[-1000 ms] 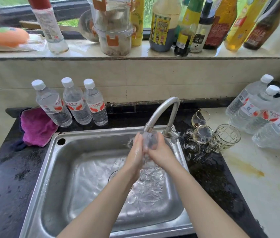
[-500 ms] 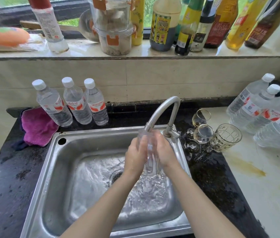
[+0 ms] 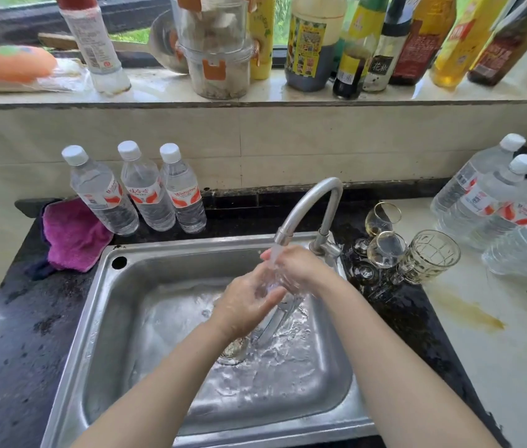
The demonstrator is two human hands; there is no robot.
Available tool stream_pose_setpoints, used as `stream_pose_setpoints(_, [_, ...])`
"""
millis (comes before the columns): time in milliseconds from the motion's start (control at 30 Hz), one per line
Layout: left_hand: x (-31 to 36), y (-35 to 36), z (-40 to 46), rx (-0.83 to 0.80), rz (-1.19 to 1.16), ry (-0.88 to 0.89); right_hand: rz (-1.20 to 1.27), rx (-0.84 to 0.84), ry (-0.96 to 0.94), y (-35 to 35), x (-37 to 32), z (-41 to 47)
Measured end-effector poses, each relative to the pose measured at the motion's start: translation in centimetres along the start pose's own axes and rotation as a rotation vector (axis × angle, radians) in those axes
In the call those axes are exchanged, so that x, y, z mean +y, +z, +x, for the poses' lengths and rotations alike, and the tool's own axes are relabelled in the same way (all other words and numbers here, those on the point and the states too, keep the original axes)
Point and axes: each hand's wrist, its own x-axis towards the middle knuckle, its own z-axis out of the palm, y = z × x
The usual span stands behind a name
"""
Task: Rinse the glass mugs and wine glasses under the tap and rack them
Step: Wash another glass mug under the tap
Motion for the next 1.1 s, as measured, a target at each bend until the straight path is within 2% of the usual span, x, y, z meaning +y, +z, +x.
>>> stream_pose_setpoints(67, [-0.1, 0.1, 0.0, -0.025, -0.1, -0.061, 0.226, 0.011, -0.015, 0.0, 0.8, 0.0])
stream_pose_setpoints(133, [0.4, 0.1, 0.3, -0.037, -0.201, -0.151, 0.608, 0.056, -0.069, 1.1, 2.0, -0.4])
stream_pose_setpoints(200, [1.4, -0.8, 1.0, -0.105, -0.373, -0.326, 0.809, 0.136, -0.163, 2.5, 3.5, -1.0])
stream_pose_setpoints(267, [2.5, -2.4, 1.6, -0.311, -0.56, -0.497, 0.715, 0.163, -0.202, 3.1, 4.8, -1.1])
stream_pose_setpoints(333, [2.9, -3.8, 2.2, -0.496, -0.597, -0.579, 0.57, 0.115, -0.199, 2.9, 5.9, -0.8])
stream_pose_setpoints(400, [3.0, -3.9, 2.8, -0.535, -0.572, -0.654, 0.586, 0.159, -0.181, 2.5, 6.2, -0.5])
stream_pose_setpoints(500, [2.7, -2.7, 3.7, -0.38, -0.613, -0.71, 0.79, 0.342, -0.079, 2.2, 6.2, 0.1])
stream_pose_setpoints(567, [2.6, -1.4, 3.8, -0.109, -0.689, -0.712, 0.892, 0.413, 0.004, 2.3, 6.4, 0.4])
stream_pose_setpoints(633, [2.9, 0.2, 2.9, 0.171, -0.597, -0.538, 1.021, 0.404, 0.072, 2.4, 6.9, 0.2])
stream_pose_setpoints(700, [3.2, 1.6, 1.9, 0.307, -0.471, -0.337, 1.108, 0.339, 0.118, 2.8, 7.5, -0.2])
stream_pose_setpoints(733, [3.1, 1.7, 1.7, 0.352, -0.41, -0.311, 1.11, 0.303, 0.132, 3.1, 7.6, -0.6])
stream_pose_setpoints(800, [2.5, 1.2, 2.5, 0.351, -0.319, -0.343, 1.055, 0.23, 0.133, 3.3, 8.0, -1.0])
stream_pose_setpoints(933, [3.2, -1.3, 5.5, 0.104, -0.192, -0.586, 1.003, 0.096, 0.144, 3.3, 8.3, -1.8])
stream_pose_setpoints(967, [3.4, -1.7, 5.7, 0.05, -0.23, -0.611, 1.024, 0.092, 0.176, 3.3, 8.2, -1.9])
stream_pose_setpoints(1033, [3.3, -2.1, 5.4, -0.042, -0.453, -0.612, 1.109, 0.069, 0.24, 3.1, 8.0, -1.8])
stream_pose_setpoints(1100, [2.9, -0.8, 4.1, -0.024, -0.749, -0.535, 1.249, 0.023, 0.286, 3.0, 8.0, -1.2])
